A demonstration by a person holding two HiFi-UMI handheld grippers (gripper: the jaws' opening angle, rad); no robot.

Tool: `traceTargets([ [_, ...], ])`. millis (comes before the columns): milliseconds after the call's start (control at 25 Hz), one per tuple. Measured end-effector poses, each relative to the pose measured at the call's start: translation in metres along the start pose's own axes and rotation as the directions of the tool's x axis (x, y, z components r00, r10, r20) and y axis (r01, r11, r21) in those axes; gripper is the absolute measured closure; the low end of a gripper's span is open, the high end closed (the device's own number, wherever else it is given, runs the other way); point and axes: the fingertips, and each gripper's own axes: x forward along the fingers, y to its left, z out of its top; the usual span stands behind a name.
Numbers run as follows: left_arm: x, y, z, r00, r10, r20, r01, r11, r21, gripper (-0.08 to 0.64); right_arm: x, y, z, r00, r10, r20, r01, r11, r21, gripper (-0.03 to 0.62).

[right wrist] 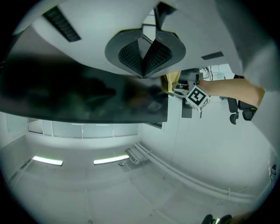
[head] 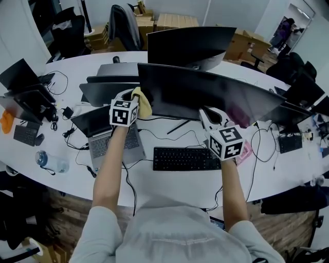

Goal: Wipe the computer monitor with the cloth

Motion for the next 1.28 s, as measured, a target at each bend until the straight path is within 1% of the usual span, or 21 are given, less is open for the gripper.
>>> traceTargets([
  [200,0.012,-0.006,-0.037,0.998,-0.029,-0.058,0.027,0.999,-0.025,0.517,0.007,0.003,-0.014,1.0,0.005,-0.027,-0.004,1.0,0.02,0.565],
  [480,0.027,-0.009,-0.085,0.991,-0.056,-0.119,0.047,0.996,-0.082,0.517,0.021,0.007,-0.035,0.998,0.007,-0.069,-0.005,1.0,0.03,0.565],
  [680,0.035,-0.017,-0.121,0.982,-0.091,-0.168,0.069,0.989,-0.133,0.517,0.031,0.007,-0.043,0.996,0.008,-0.088,-0.004,0.999,0.037,0.565],
  [920,0.045,-0.02,-0.154,0.973,-0.119,-0.199,0.079,0.977,-0.199,0.517,0.038,0.007,-0.051,0.994,0.019,-0.109,-0.014,0.999,0.045,0.565],
  [1040,0.048,-0.022,-0.166,0.971,-0.133,-0.198,0.077,0.961,-0.264,0.517,0.042,0.005,-0.058,0.992,0.022,-0.124,-0.015,0.998,0.055,0.565],
  [1120,0.049,-0.023,-0.173,0.971,-0.141,-0.192,0.074,0.944,-0.321,0.517,0.043,0.005,-0.062,0.991,0.023,-0.132,-0.015,0.998,0.064,0.565],
  [1200,0.049,-0.024,-0.179,0.974,-0.148,-0.174,0.069,0.917,-0.393,0.517,0.043,0.005,-0.065,0.99,0.023,-0.137,-0.013,0.997,0.072,0.565],
  [1280,0.05,-0.022,-0.183,0.978,-0.149,-0.145,0.063,0.876,-0.478,0.517,0.044,0.004,-0.067,0.99,0.019,-0.14,-0.008,0.997,0.083,0.565],
])
